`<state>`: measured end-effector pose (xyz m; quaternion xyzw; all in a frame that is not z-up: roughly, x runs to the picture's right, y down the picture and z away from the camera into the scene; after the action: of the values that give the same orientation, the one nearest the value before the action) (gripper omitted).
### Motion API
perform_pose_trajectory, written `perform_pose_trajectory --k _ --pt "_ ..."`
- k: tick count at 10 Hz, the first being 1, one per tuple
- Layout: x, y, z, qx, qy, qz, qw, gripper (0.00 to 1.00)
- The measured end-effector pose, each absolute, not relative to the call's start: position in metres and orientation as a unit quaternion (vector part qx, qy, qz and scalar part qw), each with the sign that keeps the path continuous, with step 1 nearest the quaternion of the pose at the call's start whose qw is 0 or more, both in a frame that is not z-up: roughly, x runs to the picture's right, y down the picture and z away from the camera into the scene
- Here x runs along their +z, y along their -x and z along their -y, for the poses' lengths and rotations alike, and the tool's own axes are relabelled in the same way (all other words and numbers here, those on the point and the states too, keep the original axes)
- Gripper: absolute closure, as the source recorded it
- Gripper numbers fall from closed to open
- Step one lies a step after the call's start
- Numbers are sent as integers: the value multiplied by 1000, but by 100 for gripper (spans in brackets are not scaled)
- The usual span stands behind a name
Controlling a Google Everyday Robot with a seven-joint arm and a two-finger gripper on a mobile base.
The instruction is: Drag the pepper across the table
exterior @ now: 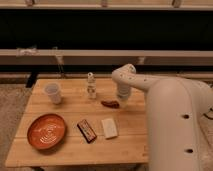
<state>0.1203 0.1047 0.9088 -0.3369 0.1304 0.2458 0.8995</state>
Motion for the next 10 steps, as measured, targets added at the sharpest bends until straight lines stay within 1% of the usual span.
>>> perform_pose_trajectory --k 5,10 --pt "885 -137 -109 248 332 -146 898 100" --pt "859 -167 -132 270 339 -183 882 100"
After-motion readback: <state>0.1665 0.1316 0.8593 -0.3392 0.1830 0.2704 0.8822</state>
